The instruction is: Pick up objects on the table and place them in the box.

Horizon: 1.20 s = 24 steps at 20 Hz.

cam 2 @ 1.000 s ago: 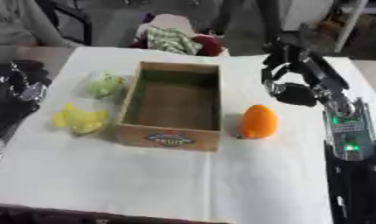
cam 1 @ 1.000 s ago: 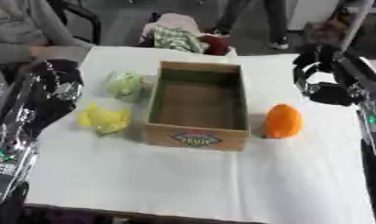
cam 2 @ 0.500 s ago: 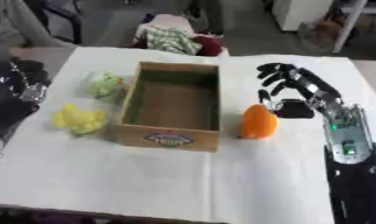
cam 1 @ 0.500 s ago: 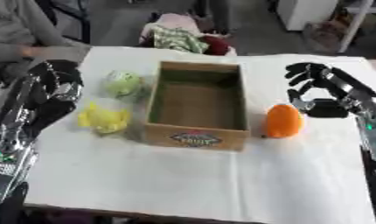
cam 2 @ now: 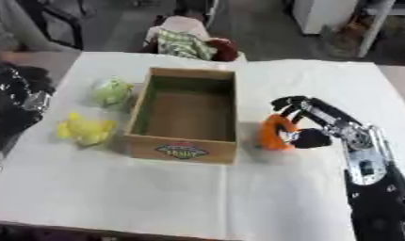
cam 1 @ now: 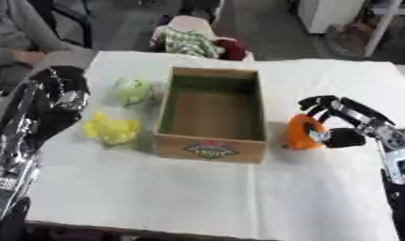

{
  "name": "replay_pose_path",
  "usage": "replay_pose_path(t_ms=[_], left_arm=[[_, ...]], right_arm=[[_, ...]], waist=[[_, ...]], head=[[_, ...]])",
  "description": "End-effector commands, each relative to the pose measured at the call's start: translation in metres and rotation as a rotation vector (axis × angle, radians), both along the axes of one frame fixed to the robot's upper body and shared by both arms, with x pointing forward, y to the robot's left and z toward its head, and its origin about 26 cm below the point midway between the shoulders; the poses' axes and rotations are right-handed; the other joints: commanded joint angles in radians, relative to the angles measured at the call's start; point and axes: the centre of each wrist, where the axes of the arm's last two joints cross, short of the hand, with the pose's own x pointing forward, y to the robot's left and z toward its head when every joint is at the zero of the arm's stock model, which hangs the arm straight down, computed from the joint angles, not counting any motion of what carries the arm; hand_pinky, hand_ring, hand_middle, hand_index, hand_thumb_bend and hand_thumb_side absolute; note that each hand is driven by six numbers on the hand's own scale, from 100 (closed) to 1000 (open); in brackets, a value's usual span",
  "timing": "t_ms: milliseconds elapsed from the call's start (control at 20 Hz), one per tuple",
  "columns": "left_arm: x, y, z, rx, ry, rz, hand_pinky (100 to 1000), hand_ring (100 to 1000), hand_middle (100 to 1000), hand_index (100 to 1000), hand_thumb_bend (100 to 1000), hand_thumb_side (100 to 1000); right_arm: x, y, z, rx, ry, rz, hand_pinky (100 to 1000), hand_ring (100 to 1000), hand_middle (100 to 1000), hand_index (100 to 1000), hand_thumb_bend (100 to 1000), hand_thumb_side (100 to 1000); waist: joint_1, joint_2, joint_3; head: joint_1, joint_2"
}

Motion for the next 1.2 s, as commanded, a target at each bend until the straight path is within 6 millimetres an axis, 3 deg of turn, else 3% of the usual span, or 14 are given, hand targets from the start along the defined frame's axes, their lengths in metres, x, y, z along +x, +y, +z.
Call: replay_pose_path(t_ms=[50,200,250,550,850,1200], left_arm=[[0.000,0.003,0.009,0.025,-0.025,-0.002,835,604,571,694,100,128],[0.000,0.002,0.009,0.025,-0.023,-0.003,835,604,571,694,100,128],[0.000,0.002,0.009,0.025,-0.023,-0.003,835,604,571,694,100,128],[0.000,0.002,0.009,0.024,-0.024,-0.003,836,604,571,694,100,129],[0.000,0.002,0.009,0.024,-0.025,-0.003,836,604,571,694,100,128],[0.000,0.002,0.010,0.023,-0.029,-0.005,836,604,571,694,100,127]], right_arm=[[0.003,-0.002,0.011,-0.090,-0.063,0.010,665,744,766,862,100,244],[0.003,0.000,0.014,-0.119,-0.126,-0.009,612,639,645,741,100,264],[0.004,0.001,0.015,-0.125,-0.150,-0.014,570,563,557,654,100,262],[0.003,0.006,0.016,-0.124,-0.289,-0.037,433,337,295,354,100,227],[0.004,0.008,0.019,-0.053,-0.381,-0.072,346,267,215,264,100,190],[0.005,0.026,0.047,0.073,-0.502,-0.088,319,253,202,254,100,147]], waist=[[0.004,-0.013,0.000],[0.004,-0.013,0.000],[0.003,-0.013,0.001],[0.004,-0.013,0.002],[0.003,-0.014,0.003],[0.003,-0.017,0.004]], head=[[-0.001,-0.008],[-0.002,-0.009],[-0.002,-0.009],[-0.002,-0.010],[-0.002,-0.011],[-0.002,-0.014]])
